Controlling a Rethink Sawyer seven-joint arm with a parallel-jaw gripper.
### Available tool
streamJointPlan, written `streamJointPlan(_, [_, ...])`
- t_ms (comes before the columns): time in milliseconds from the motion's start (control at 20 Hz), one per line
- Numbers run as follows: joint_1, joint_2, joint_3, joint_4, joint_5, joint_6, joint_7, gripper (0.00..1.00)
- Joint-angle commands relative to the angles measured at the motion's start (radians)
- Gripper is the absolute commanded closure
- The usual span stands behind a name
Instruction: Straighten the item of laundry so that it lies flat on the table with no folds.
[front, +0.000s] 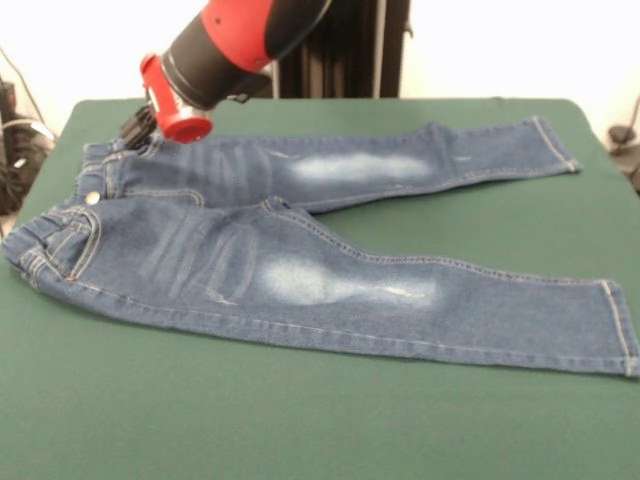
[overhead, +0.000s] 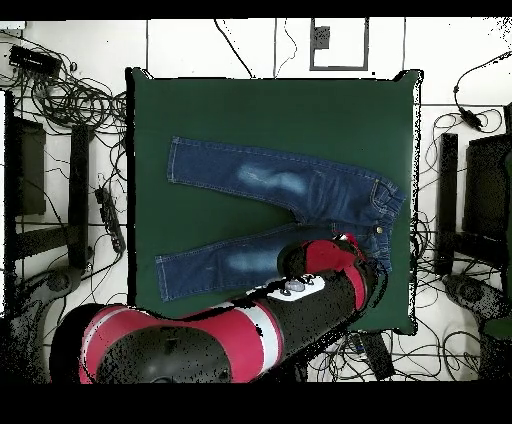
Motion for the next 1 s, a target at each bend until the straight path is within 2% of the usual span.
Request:
streamJointPlan(50, [-0.022, -0.044, 0.159, 0.012, 0.090, -0.080, 0.185, 1.00])
streamJointPlan(200, [-0.043, -0.084, 0.214, 0.029, 0.082, -0.083, 0.170, 1.00])
streamJointPlan(550, [-0.062, -0.115, 0.271, 0.034, 0.075, -0.110, 0.167, 1.00])
streamJointPlan(750, [-0.120, -0.161, 0.346, 0.043, 0.030, -0.151, 0.130, 1.00])
streamJointPlan(1000, [-0.140, -0.203, 0.387, 0.053, 0.016, -0.125, 0.107, 1.00])
